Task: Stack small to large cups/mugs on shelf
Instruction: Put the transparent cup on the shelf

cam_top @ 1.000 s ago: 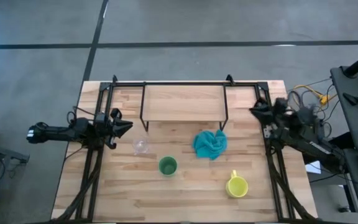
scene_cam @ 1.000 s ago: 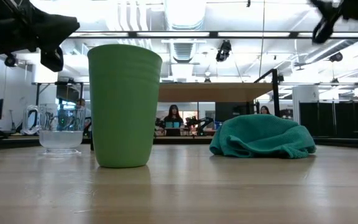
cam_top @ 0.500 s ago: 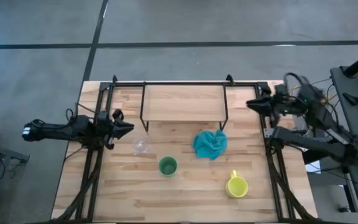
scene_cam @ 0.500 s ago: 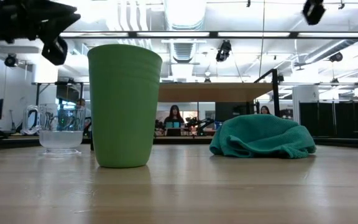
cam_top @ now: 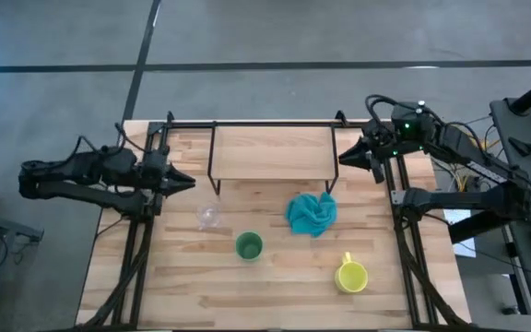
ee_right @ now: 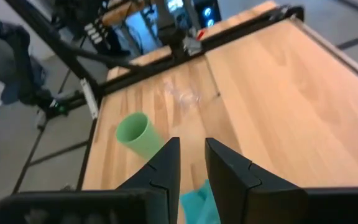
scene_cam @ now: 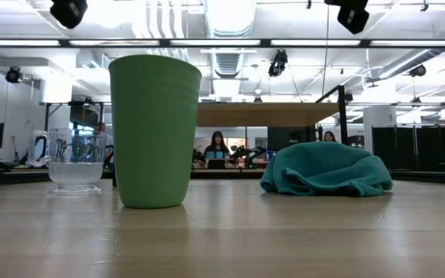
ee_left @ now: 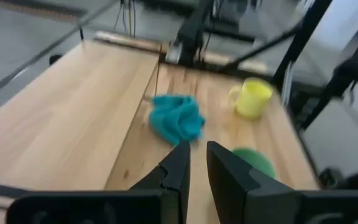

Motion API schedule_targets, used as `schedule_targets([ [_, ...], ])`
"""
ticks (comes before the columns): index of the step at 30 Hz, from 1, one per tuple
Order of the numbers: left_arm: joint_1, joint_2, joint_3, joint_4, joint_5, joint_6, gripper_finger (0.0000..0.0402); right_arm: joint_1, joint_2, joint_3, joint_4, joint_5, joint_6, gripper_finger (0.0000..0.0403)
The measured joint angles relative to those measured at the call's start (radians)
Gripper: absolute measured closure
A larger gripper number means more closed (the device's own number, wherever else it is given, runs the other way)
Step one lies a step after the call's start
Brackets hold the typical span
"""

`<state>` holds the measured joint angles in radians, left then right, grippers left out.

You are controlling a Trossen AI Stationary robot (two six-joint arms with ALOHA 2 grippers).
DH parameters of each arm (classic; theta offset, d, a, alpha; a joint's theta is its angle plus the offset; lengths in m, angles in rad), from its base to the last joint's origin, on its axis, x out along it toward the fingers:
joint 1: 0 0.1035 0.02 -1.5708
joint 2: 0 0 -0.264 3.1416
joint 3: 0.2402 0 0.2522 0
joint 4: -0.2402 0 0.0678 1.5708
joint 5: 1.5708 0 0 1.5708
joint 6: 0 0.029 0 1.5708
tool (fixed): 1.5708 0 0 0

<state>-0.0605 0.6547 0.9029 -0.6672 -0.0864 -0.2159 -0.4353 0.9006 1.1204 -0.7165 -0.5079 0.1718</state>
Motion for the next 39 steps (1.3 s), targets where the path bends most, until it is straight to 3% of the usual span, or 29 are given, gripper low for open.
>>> schedule_targets([
  [6, 0.000, 0.138, 0.118, -0.192, 0.002, 0.012, 0.0362, 0.076, 0.039, 0.070, -0.092, 0.003, 0.006, 0.0332],
  [11, 0.000, 0.240, 0.139, -0.231, 0.061, 0.003, 0.0362, 0.166, 0.053, 0.089, -0.093, 0.011, 0.026, 0.0332],
  [17, 0.000, 0.325, 0.131, -0.301, 0.067, -0.145, 0.0362, 0.238, 0.076, 0.084, -0.090, 0.014, 0.042, 0.0332],
  [32, 0.000, 0.428, 0.131, -0.340, 0.055, -0.300, 0.0362, 0.250, 0.104, 0.075, -0.100, 0.012, -0.008, 0.0332],
  [39, 0.002, 0.463, 0.127, -0.405, 0.052, -0.304, 0.0362, 0.250, 0.104, 0.075, -0.099, 0.012, -0.035, 0.0332],
])
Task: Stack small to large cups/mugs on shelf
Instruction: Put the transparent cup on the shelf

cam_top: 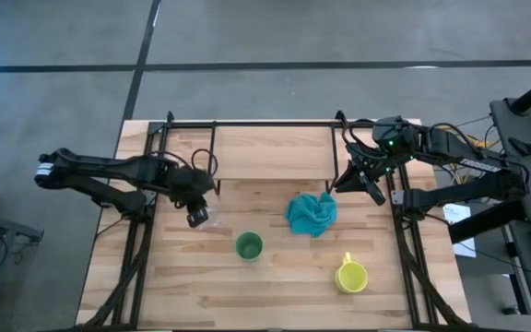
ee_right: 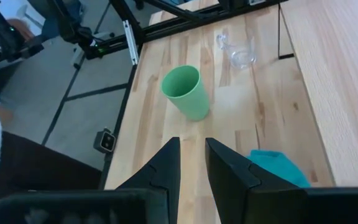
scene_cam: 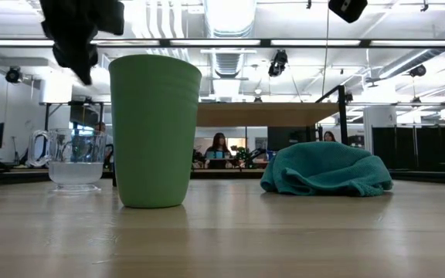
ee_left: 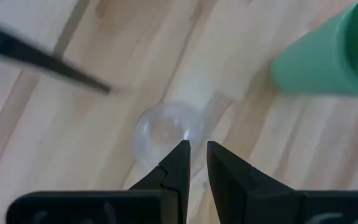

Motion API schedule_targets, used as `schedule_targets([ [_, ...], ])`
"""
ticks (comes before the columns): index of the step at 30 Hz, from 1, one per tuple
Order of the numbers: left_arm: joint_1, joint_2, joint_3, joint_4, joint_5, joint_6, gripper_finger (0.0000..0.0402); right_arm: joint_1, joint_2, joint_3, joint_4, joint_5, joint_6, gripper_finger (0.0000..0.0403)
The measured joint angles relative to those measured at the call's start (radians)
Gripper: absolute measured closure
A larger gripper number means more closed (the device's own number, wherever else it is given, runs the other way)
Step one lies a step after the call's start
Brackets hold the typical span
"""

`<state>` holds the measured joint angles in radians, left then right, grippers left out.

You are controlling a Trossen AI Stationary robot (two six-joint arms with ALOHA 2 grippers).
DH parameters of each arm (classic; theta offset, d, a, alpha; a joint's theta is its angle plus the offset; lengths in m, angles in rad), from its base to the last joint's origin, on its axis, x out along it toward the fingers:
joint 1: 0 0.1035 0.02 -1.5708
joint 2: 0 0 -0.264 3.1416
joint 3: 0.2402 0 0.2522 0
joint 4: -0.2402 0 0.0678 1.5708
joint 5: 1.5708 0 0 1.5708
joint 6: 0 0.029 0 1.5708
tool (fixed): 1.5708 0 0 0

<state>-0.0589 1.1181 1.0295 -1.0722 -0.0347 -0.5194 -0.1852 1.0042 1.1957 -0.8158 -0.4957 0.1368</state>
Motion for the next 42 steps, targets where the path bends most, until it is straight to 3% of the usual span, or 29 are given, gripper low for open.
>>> schedule_targets([
  [6, 0.000, 0.045, -0.009, -0.102, -0.011, -0.002, 0.0362, 0.000, 0.001, 0.000, 0.000, 0.000, 0.001, 0.0332],
  [17, 0.004, 0.176, -0.018, -0.088, -0.014, 0.002, 0.0360, 0.000, 0.018, -0.001, 0.001, 0.000, 0.020, 0.0332],
  [24, 0.035, 0.243, -0.021, -0.088, -0.017, 0.002, 0.0331, 0.000, 0.018, -0.001, 0.000, -0.001, 0.020, 0.0332],
  [30, 0.065, 0.248, -0.022, -0.104, -0.017, 0.002, 0.0306, 0.000, 0.018, -0.001, -0.004, -0.001, 0.039, 0.0332],
  [42, 0.109, 0.236, -0.022, -0.078, -0.027, 0.011, 0.0303, 0.000, 0.018, -0.001, -0.019, -0.001, 0.010, 0.0332],
])
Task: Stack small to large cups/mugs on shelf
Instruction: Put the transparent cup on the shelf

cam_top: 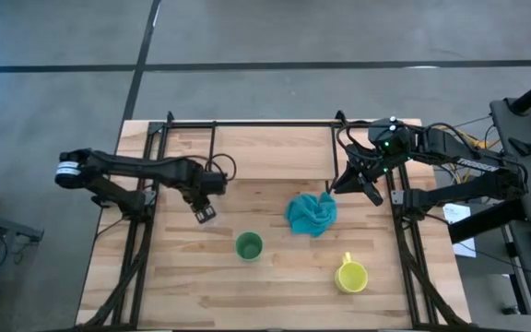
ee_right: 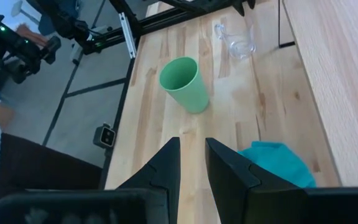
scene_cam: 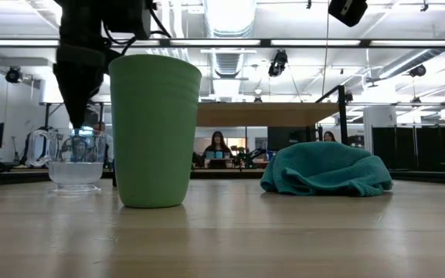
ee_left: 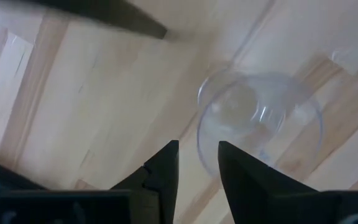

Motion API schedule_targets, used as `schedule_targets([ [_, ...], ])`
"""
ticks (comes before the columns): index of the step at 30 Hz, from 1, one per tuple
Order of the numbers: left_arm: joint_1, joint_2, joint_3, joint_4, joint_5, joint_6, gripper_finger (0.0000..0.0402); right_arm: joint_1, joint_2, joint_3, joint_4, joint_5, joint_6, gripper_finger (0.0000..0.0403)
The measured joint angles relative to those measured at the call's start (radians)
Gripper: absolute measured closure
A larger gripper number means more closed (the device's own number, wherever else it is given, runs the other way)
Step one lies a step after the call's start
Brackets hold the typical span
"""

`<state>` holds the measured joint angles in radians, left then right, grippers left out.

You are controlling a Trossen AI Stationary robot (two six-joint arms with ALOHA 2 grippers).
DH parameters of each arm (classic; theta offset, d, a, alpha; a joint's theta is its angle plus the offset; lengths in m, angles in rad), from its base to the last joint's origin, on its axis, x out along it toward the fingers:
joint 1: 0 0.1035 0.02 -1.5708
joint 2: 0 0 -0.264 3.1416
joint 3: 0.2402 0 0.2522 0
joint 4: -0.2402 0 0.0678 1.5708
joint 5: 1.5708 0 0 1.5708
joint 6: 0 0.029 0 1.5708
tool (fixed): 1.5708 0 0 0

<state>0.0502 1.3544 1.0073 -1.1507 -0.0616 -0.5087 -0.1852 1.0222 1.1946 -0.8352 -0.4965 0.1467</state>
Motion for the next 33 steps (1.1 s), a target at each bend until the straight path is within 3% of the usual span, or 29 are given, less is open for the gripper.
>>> schedule_targets([
  [18, 0.047, 0.027, -0.063, 0.064, 0.006, 0.056, 0.0306, 0.000, 0.000, 0.000, -0.005, 0.000, -0.017, 0.0332],
  [21, 0.048, 0.018, -0.048, 0.070, 0.033, 0.052, 0.0325, 0.000, 0.000, 0.000, -0.006, 0.000, -0.024, 0.0332],
  [26, 0.048, 0.001, -0.041, 0.078, 0.051, 0.050, 0.0391, 0.000, 0.000, 0.000, -0.006, 0.000, -0.035, 0.0332],
  [33, 0.048, -0.001, -0.054, 0.077, 0.116, 0.042, 0.0401, 0.000, 0.000, 0.000, -0.006, 0.000, -0.035, 0.0332],
])
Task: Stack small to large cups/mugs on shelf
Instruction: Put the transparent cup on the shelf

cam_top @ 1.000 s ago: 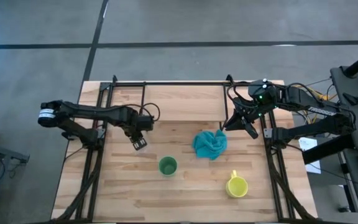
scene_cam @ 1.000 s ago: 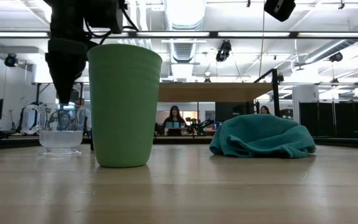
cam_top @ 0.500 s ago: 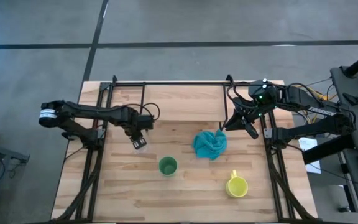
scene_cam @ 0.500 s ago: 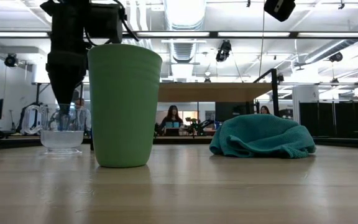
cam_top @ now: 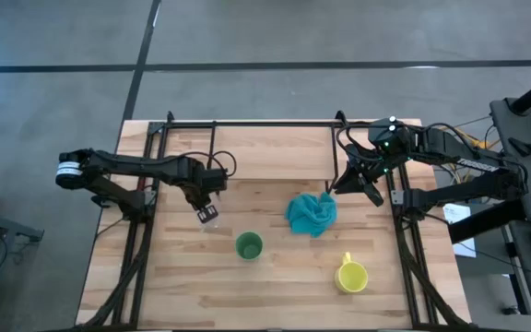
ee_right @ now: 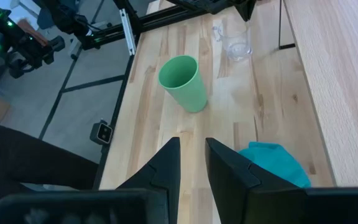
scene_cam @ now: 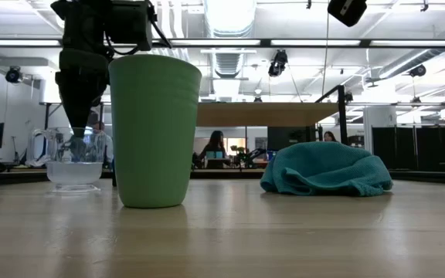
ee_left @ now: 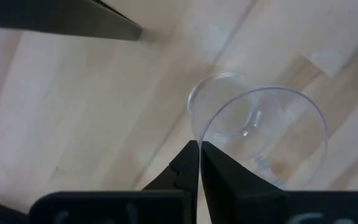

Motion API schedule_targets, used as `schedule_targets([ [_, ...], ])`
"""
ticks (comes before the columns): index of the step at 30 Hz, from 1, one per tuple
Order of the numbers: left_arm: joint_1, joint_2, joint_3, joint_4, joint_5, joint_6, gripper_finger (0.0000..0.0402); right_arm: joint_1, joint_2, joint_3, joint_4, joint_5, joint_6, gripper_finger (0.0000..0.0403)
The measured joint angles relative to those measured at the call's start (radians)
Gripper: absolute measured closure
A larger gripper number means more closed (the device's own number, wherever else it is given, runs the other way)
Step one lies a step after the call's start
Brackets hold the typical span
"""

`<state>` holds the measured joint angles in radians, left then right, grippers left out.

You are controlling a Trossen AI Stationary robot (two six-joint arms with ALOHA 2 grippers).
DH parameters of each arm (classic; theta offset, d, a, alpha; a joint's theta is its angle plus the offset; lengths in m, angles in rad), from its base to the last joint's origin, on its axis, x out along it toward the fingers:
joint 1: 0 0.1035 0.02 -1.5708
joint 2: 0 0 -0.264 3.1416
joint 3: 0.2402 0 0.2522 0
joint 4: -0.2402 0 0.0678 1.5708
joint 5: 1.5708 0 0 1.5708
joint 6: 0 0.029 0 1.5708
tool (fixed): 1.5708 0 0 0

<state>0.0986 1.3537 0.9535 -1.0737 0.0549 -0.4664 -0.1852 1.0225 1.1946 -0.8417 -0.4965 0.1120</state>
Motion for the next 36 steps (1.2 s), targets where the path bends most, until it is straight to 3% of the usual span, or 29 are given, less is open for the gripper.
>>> schedule_targets([
  [11, -0.015, -0.001, 0.135, -0.036, 0.027, 0.000, 0.0401, 0.000, 0.000, 0.000, -0.016, 0.000, 0.011, 0.0332],
  [19, -0.034, -0.001, 0.365, -0.069, 0.056, -0.032, 0.0401, 0.000, 0.000, 0.000, -0.038, 0.000, 0.010, 0.0332],
  [26, -0.032, 0.012, 0.593, -0.070, -0.051, -0.103, 0.0402, 0.000, 0.000, 0.000, -0.038, 0.000, -0.015, 0.0332],
  [31, 0.018, 0.040, 0.707, -0.123, -0.116, -0.077, 0.0402, 0.000, 0.000, 0.000, -0.037, 0.000, -0.019, 0.0332],
  [36, 0.103, 0.105, 0.788, -0.255, -0.117, -0.003, 0.0402, 0.000, 0.000, 0.000, -0.037, 0.000, -0.019, 0.0332],
])
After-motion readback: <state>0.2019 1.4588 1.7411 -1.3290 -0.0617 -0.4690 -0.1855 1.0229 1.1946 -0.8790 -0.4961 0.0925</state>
